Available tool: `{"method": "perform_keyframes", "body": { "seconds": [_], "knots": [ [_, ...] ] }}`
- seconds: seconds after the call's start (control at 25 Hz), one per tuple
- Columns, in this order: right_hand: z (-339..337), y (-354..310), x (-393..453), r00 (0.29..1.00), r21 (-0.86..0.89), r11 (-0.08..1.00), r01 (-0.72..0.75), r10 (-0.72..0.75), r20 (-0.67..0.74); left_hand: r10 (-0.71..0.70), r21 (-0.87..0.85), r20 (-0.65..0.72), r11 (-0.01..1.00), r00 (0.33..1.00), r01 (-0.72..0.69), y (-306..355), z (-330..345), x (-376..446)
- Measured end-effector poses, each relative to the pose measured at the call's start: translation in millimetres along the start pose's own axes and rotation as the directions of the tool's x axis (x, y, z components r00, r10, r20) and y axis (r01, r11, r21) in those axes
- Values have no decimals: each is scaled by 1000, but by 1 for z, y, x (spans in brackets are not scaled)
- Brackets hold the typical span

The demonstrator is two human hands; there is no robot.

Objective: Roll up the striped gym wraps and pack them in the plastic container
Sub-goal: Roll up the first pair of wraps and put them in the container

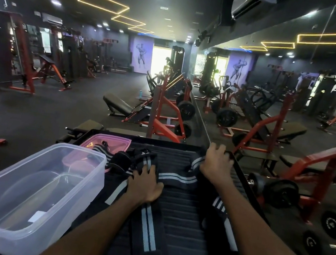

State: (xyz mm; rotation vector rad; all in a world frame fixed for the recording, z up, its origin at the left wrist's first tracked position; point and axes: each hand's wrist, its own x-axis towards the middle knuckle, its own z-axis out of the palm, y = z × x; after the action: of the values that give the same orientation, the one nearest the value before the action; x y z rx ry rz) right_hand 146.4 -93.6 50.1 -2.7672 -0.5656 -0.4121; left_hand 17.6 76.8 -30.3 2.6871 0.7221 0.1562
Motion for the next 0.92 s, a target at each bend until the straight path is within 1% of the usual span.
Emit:
{"method": "perform_keyframes", "body": {
  "seconds": [0.04,0.08,0.12,0.16,0.2,0.24,0.28,0.32,0.36,0.4,0.48,0.52,0.56,0.64,0.76,0.84,0.92],
  "knots": [
    [6,-6,-2,979,-156,980,126,-148,-142,-7,-10,-9,1000,1000,7,0,1,0],
    [8,-18,-6,916,-263,926,271,-332,-223,-13,-13,-18,1000,1000,13,0,1,0],
    [15,-31,-8,844,-303,856,419,-490,-217,-17,-13,-31,1000,999,16,1,2,0],
    [23,-46,-11,789,-280,788,548,-598,-142,-20,-15,-43,1000,999,19,2,3,0],
    [33,-59,-13,772,-170,764,623,-636,-28,-23,-21,-56,1000,998,22,3,3,-1],
    [42,-69,-14,783,-9,787,617,-612,111,-26,-27,-66,999,997,24,3,3,-2],
    [53,-74,-15,791,115,823,556,-566,232,-22,-27,-77,999,997,20,3,3,-3],
    [63,-76,-15,796,185,855,484,-518,312,-12,-19,-83,1000,996,10,1,3,-3],
    [71,-76,-14,797,212,878,430,-479,368,3,-6,-88,1000,996,-3,-3,4,-4],
    [77,-77,-15,797,199,891,407,-453,399,17,5,-90,1000,996,-16,-6,5,-4],
    [85,-79,-11,813,116,904,412,-422,401,37,23,-103,999,994,-35,-13,8,-4],
    [85,-81,-9,824,116,906,408,-420,380,39,25,-108,999,993,-37,-15,10,-4],
    [81,-84,-7,826,175,901,398,-435,360,35,19,-116,999,993,-33,-15,11,-4],
    [69,-87,-3,807,339,864,371,-481,342,13,-4,-150,1000,989,-14,-16,11,-1],
    [43,-83,5,806,401,841,364,-500,316,-63,-70,-192,996,979,50,-21,10,3],
    [20,-75,11,813,423,825,374,-511,278,-100,-88,-182,992,978,85,-26,11,4],
    [-3,-64,17,810,469,821,327,-499,309,-111,-75,-167,992,980,99,-25,10,4]
  ]
}}
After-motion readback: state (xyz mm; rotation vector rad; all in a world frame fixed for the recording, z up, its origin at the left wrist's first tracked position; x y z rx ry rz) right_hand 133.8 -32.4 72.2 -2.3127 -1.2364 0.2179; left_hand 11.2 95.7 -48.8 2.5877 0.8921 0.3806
